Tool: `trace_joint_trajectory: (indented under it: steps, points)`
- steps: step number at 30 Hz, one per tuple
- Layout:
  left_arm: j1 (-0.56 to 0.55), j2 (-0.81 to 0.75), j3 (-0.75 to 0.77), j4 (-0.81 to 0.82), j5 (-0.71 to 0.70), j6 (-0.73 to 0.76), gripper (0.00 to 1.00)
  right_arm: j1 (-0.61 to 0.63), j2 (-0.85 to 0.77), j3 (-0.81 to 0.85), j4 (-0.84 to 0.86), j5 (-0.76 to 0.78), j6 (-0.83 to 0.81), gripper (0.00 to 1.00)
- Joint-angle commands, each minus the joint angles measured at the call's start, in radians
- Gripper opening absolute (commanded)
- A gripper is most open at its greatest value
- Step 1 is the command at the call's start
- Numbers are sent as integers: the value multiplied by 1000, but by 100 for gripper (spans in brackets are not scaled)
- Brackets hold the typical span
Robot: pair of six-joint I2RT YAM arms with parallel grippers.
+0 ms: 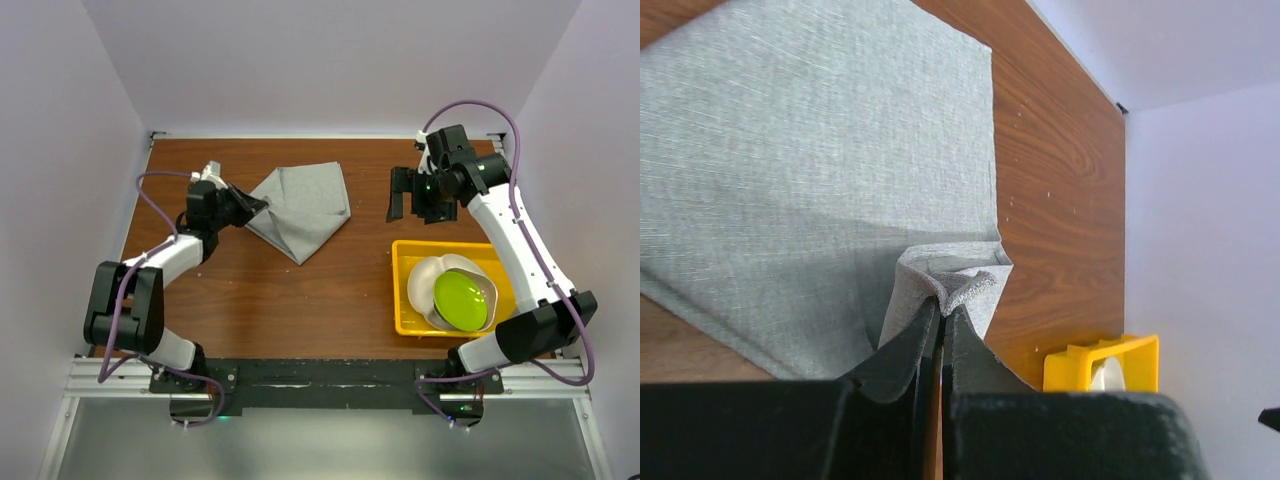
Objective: Fold the napkin, place the utensils inside, and roll it up
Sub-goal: Fold the napkin
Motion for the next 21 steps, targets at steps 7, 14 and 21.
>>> trace_joint_trajectory:
  steps: [7, 14, 21]
  points:
    - [94, 41, -23, 107, 10, -56, 0, -4, 8, 19, 20, -30, -10, 98]
    - [126, 99, -20, 127, 10, -59, 0, -6, 11, 17, 18, -34, -13, 98]
    - [143, 141, -11, 135, 2, -70, 0, -6, 11, 10, 18, -37, -13, 98]
